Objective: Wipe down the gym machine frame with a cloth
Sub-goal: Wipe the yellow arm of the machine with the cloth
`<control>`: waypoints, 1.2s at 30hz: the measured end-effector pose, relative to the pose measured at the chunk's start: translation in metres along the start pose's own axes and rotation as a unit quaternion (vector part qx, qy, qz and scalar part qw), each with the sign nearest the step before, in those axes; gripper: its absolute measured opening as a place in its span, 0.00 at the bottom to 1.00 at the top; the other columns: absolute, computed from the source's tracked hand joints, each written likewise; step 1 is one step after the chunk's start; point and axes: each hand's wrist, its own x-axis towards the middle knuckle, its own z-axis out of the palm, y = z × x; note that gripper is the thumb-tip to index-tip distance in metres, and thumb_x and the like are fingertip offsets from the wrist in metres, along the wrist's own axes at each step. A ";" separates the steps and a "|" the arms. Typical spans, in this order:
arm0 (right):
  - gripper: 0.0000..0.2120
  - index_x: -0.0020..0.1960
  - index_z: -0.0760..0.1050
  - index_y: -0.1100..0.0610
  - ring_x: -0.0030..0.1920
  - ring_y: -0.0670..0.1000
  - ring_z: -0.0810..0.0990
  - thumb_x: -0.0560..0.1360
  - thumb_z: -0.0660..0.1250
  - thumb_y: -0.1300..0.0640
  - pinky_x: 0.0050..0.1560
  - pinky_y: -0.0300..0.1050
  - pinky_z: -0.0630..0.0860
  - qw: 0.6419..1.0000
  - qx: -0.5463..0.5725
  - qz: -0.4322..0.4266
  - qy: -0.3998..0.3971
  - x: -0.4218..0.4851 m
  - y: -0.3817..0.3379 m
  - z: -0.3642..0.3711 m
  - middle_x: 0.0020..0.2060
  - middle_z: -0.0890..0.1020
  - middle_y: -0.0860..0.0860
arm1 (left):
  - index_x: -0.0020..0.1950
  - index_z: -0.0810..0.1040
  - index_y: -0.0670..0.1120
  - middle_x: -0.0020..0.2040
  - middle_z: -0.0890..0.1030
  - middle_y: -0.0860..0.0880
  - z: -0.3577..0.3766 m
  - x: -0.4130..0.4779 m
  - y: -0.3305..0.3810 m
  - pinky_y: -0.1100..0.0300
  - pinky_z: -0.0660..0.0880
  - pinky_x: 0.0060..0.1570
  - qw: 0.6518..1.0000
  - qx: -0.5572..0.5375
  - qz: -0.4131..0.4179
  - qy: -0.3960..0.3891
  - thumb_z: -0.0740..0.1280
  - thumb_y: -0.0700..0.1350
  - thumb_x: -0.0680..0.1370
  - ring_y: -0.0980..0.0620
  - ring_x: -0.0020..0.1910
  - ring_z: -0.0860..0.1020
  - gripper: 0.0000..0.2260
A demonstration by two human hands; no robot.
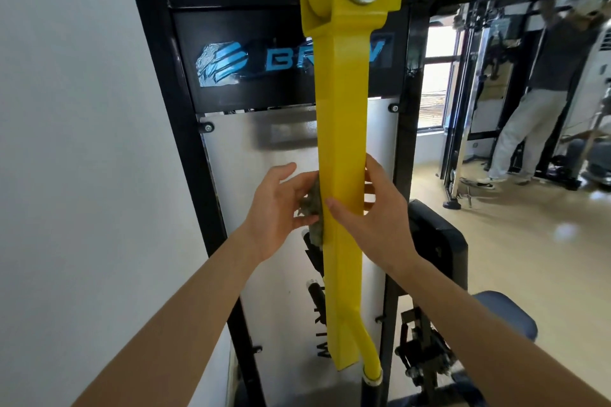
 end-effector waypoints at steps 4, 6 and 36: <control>0.34 0.71 0.59 0.38 0.55 0.36 0.74 0.73 0.76 0.46 0.53 0.32 0.70 1.000 0.000 -0.005 0.002 0.001 0.001 -0.002 0.56 0.68 0.26 | 0.72 0.76 0.44 0.62 0.81 0.45 -0.003 0.000 0.006 0.42 0.72 0.69 1.000 0.016 -0.007 -0.015 0.47 0.62 0.82 0.44 0.61 0.79 0.32; 0.35 0.73 0.61 0.41 0.57 0.41 0.74 0.73 0.76 0.45 0.56 0.39 0.74 1.000 -0.005 -0.007 0.003 0.002 0.000 -0.002 0.59 0.70 0.32 | 0.72 0.75 0.45 0.64 0.81 0.45 -0.003 0.001 0.019 0.43 0.73 0.69 1.000 0.010 0.022 -0.020 0.46 0.63 0.82 0.44 0.63 0.79 0.32; 0.44 0.80 0.55 0.46 0.53 0.37 0.74 0.72 0.76 0.47 0.53 0.37 0.76 0.998 0.001 -0.057 0.039 0.035 -0.029 -0.004 0.61 0.70 0.37 | 0.75 0.72 0.45 0.70 0.78 0.43 0.010 0.012 0.094 0.44 0.73 0.69 0.987 -0.091 0.123 -0.058 0.53 0.65 0.78 0.41 0.70 0.76 0.33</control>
